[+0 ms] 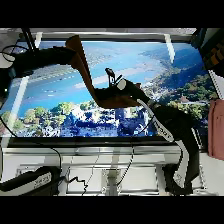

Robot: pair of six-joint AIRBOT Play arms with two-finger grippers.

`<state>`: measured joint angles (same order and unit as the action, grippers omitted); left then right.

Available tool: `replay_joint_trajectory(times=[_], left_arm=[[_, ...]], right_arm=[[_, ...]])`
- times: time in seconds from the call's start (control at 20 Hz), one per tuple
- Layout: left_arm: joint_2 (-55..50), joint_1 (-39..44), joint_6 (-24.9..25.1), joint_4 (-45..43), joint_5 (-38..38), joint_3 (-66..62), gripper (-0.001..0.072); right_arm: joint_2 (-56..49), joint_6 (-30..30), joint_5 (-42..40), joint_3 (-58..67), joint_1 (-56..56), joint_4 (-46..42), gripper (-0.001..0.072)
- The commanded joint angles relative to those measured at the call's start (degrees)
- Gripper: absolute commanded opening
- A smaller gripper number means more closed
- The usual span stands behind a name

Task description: Fold the clothes and pants, and hang the long-sleeved shirts on hangers.

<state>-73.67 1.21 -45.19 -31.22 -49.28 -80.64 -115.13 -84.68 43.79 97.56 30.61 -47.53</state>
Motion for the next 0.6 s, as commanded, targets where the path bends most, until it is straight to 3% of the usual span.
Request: replay_joint_trajectory(times=[0.0, 0.35, 0.55], left_arm=[[0.28, 0.39, 0.22, -0.13, -0.35, -0.02, 0.0019], [-6.71, 9.14, 0.24, 0.09, -0.31, 0.00, 0.0019], [-15.67, 20.39, 0.24, 0.48, 10.47, 0.00, 0.0019]], right_arm=[[0.59, -0.17, 3.54, 2.45, -0.50, -3.34, 0.0013], [10.69, -2.95, 12.48, 2.73, -20.55, -5.84, 0.0013], [15.65, -2.95, 18.16, 2.73, -30.45, -5.88, 0.0014]])
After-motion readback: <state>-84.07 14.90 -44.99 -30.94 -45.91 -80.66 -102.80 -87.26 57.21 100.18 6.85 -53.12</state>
